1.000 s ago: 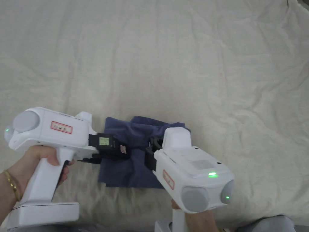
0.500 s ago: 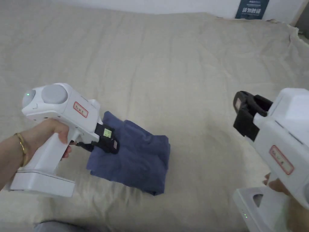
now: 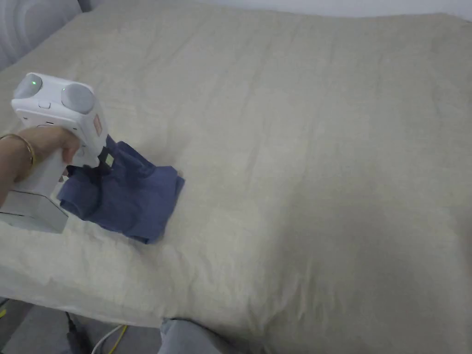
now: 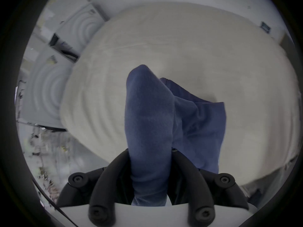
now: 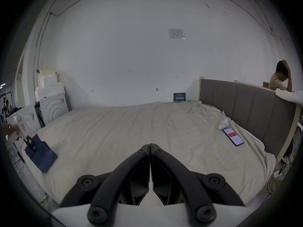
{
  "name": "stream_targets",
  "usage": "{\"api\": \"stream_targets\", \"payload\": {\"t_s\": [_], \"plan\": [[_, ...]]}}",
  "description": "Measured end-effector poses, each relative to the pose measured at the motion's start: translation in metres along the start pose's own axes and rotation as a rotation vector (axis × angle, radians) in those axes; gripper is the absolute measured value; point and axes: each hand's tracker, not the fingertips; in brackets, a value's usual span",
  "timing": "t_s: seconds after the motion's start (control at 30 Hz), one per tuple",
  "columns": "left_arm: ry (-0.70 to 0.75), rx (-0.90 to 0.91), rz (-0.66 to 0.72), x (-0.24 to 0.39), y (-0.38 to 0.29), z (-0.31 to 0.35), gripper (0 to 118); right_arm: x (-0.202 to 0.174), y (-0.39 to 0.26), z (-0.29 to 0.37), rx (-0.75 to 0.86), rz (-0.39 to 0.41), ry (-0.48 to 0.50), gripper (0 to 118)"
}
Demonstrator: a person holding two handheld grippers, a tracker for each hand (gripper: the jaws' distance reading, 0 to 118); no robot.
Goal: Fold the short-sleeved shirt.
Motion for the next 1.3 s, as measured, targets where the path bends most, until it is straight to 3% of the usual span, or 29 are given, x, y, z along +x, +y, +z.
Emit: {"api": "stream_targets", "payload": {"t_s": [0.13, 0.2, 0.23, 0.27, 0.33, 0.4, 0.5, 0.7, 0.93, 1.1, 1.2, 1.3], "plan": [[0.1, -0.018, 0.071, -0.048, 0.007, -0.039, 25, -0.017, 0.005, -0.012, -0.018, 0.02, -0.03, 0], [0.134, 0.009, 0.081, -0.063, 0.007, -0.056, 49, -0.023, 0.009, -0.019, -0.024, 0.019, -0.038, 0], [0.171, 0.035, 0.058, -0.067, 0.006, -0.063, 74, -0.025, 0.01, -0.021, -0.028, 0.013, -0.042, 0], [0.201, 0.048, 0.03, -0.067, 0.002, -0.067, 92, -0.028, 0.011, -0.023, -0.031, 0.013, -0.045, 0], [0.329, 0.092, -0.032, -0.068, -0.006, -0.071, 116, -0.032, 0.014, -0.025, -0.033, 0.036, -0.051, 0], [0.38, 0.157, -0.05, -0.066, -0.015, -0.06, 117, -0.034, 0.017, -0.026, -0.035, 0.043, -0.049, 0], [0.418, 0.333, 0.036, -0.059, -0.021, -0.028, 116, -0.031, 0.021, -0.023, -0.03, 0.041, -0.046, 0], [0.181, 0.732, 0.196, -0.003, -0.035, 0.072, 116, -0.019, 0.03, -0.006, 0.021, 0.055, -0.009, 0], [-0.068, 1.096, 0.204, 0.11, -0.081, 0.16, 103, 0.001, 0.037, 0.013, 0.083, 0.079, 0.03, 0], [-0.202, 1.202, 0.096, 0.186, -0.122, 0.191, 65, 0.021, 0.036, 0.027, 0.125, 0.073, 0.034, 0], [-0.279, 1.241, 0.093, 0.217, -0.14, 0.195, 20, 0.032, 0.034, 0.036, 0.147, 0.048, 0.03, 0], [-0.32, 1.257, 0.1, 0.237, -0.158, 0.198, 0, 0.04, 0.028, 0.042, 0.154, 0.029, 0.026, 0]]}}
